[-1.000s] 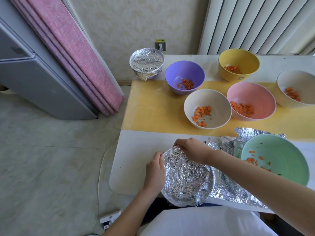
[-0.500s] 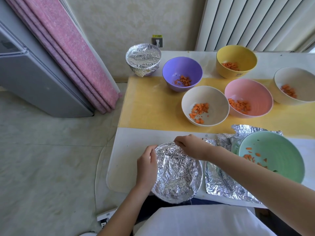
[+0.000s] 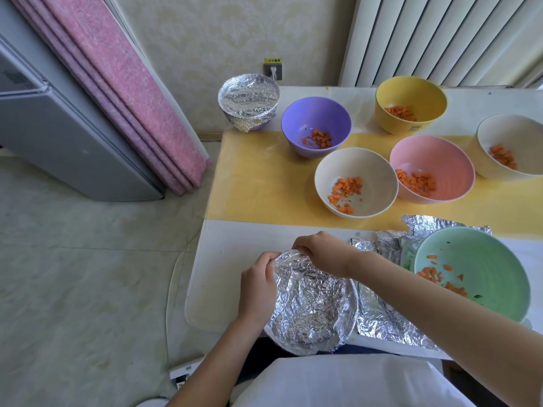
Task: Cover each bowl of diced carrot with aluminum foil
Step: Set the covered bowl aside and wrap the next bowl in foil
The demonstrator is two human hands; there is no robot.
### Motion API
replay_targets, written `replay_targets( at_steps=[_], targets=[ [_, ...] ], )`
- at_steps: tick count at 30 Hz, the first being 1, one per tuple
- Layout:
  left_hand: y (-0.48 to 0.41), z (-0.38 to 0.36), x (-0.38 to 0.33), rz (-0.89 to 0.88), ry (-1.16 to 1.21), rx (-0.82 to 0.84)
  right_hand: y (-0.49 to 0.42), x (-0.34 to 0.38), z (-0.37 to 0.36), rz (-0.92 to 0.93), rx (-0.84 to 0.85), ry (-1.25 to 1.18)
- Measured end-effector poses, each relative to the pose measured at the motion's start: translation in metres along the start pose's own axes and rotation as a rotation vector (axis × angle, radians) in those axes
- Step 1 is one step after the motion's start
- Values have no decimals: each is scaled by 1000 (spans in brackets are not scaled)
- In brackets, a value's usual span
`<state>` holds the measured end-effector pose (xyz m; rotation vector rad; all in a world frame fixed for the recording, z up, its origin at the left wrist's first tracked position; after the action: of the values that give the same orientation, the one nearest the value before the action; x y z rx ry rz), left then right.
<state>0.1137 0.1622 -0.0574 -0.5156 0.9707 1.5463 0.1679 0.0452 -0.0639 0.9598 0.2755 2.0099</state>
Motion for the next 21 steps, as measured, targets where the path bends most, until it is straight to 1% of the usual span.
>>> replay_targets(
  at_steps=[2,4,7,9,12,16,21],
  targets=[
    [-2,0,1,7,48,-1,0,5,-1,23,10,-28],
    [-3,-1,2,11,76,-5,-1,11,0,42,-23,-46],
    [0,-5,5,33,129,0,-2,12,2,16,-86,-39],
    [4,-7,12,69,174,-7,-1,13,3,-16,-97,8],
    [10,-7,16,115,183,-42,-1,13,1,-27,-62,21],
    [9,-6,13,118,140,-53,-1,14,0,2,17,19],
    [8,-10,9,102,161,-30,7,17,2,11,-21,26]
  ],
)
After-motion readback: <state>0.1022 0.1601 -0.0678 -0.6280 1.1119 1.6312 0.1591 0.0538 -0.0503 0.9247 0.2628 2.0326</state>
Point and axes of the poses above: each hand's wrist, its own y-axis away from the middle knuckle, its own z-axis out of the back of the hand, x = y × z, the point moved 10 cm from there along -y, towards the middle knuckle, and after that the axes turned 12 degrees about x, right-handed, at the moved point
